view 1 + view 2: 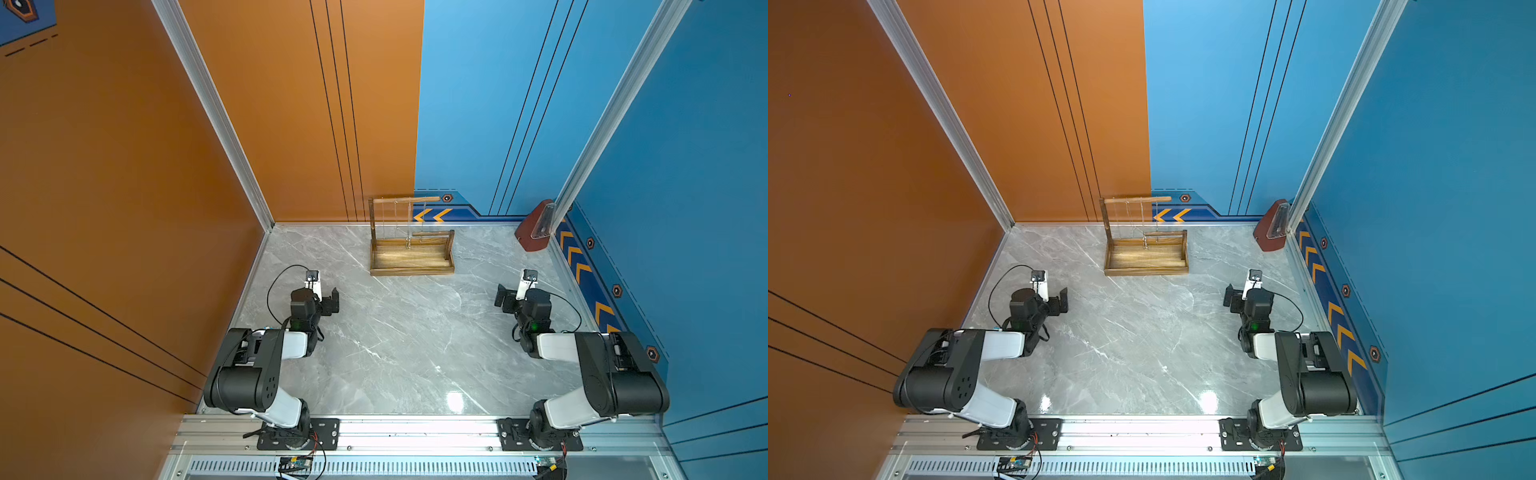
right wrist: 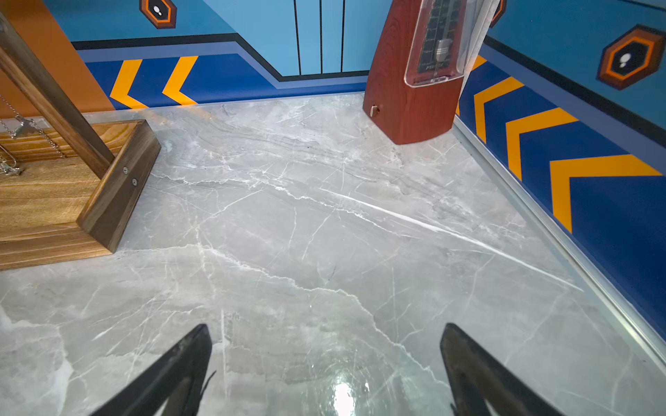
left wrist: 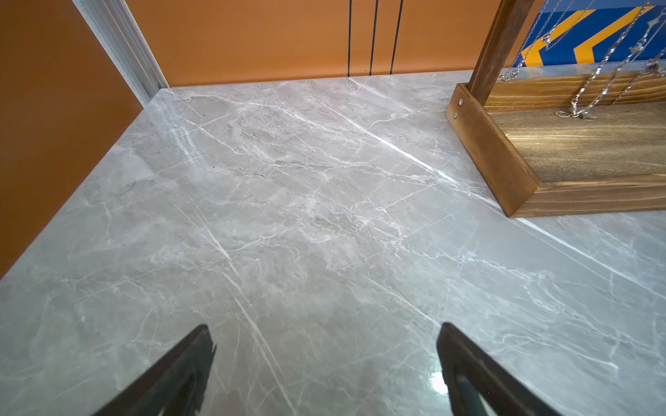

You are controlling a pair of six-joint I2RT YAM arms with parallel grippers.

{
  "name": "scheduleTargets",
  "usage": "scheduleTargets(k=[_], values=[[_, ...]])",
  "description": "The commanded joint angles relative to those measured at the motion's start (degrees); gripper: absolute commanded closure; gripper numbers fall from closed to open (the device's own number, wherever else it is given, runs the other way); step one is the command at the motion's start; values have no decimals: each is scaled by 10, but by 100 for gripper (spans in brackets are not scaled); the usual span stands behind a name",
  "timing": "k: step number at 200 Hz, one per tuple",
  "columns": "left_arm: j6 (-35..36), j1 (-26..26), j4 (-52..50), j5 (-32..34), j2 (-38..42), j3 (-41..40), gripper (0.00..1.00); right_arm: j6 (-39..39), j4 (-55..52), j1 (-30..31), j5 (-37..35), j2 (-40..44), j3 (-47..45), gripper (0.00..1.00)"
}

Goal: Take the necklace off the jewelry display stand
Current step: Take off the necklace from the stand.

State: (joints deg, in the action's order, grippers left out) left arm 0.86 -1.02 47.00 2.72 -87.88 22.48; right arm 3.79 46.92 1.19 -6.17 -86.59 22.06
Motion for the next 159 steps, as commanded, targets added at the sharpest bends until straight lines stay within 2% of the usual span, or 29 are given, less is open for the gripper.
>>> scheduleTargets(k=[1, 159], values=[[6, 3, 11, -12, -1, 0, 2, -10, -14, 3, 0, -4, 11, 0], [-3, 10, 11, -15, -4, 4, 2, -8, -13, 1, 3, -4, 12, 0]])
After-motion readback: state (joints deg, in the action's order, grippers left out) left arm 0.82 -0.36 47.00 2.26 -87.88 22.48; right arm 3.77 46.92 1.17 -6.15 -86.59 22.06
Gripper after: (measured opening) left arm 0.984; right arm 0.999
